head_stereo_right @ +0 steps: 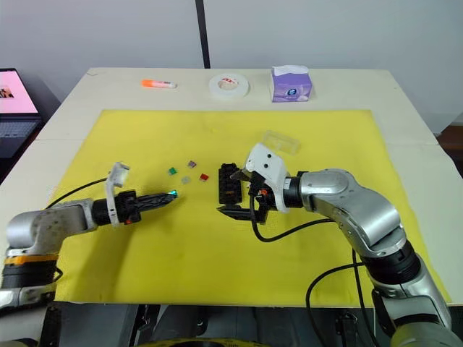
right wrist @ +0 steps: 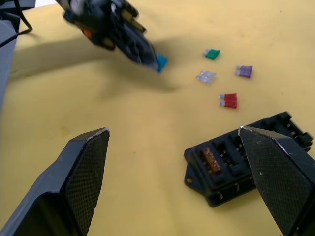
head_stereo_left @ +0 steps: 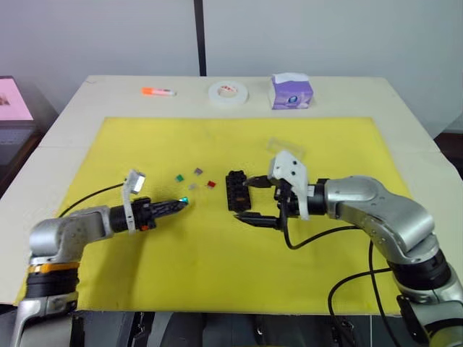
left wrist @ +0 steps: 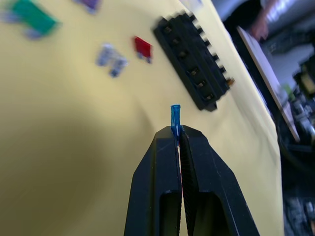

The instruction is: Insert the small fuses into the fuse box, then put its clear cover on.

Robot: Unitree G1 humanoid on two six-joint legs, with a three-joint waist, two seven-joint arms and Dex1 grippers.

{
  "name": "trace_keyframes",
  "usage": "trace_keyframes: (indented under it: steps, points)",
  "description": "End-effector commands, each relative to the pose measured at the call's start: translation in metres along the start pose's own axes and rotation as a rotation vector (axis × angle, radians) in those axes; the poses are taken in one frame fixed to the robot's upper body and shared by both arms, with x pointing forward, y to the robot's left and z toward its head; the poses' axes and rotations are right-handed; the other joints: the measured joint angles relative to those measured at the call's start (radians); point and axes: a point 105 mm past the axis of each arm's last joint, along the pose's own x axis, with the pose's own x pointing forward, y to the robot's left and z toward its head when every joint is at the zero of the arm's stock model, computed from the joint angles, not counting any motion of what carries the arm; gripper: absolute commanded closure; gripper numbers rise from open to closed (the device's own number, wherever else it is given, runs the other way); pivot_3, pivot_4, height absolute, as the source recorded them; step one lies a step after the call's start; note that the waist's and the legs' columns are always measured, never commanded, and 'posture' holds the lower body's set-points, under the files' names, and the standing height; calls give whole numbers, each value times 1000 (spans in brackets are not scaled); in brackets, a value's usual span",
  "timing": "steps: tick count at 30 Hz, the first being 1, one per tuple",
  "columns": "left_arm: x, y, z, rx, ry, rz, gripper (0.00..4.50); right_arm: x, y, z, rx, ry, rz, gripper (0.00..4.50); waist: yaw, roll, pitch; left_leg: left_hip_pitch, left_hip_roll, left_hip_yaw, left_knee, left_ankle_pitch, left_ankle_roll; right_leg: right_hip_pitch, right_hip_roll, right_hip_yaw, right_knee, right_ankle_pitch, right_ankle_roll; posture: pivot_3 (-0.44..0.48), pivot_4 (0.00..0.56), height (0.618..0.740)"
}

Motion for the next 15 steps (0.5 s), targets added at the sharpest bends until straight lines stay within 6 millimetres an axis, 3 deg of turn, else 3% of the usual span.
trace_keyframes:
  steps: [1,6,10,14,15]
  points:
    - [-4,-17,0,-4,-28,-2,4462,-3,4,11,-45,-40,2,0,2,0,0,0,0,0,0,0,0,0,0,0,0,0,0,0,150,740]
    - [-3,-7,-11,-73,-111,128,4462,-1,3,10,-42,-45,3,0,5,0,0,0,0,0,1,0,0,1,0,0,0,0,0,0,150,740]
    - [-1,12,-27,-99,-99,251,4462,0,1,9,-48,-46,4,0,1,0,0,0,0,0,0,0,0,0,0,0,0,0,0,0,150,740]
    - [-3,26,-31,-124,-123,303,4462,0,-2,9,-52,-46,1,0,2,0,0,1,0,1,0,0,0,1,1,0,0,0,-2,0,150,740]
    - [-4,26,-32,-120,-120,296,4246,0,-2,9,-53,-46,1,0,2,0,0,1,0,1,0,0,0,1,1,0,0,0,-2,0,150,740]
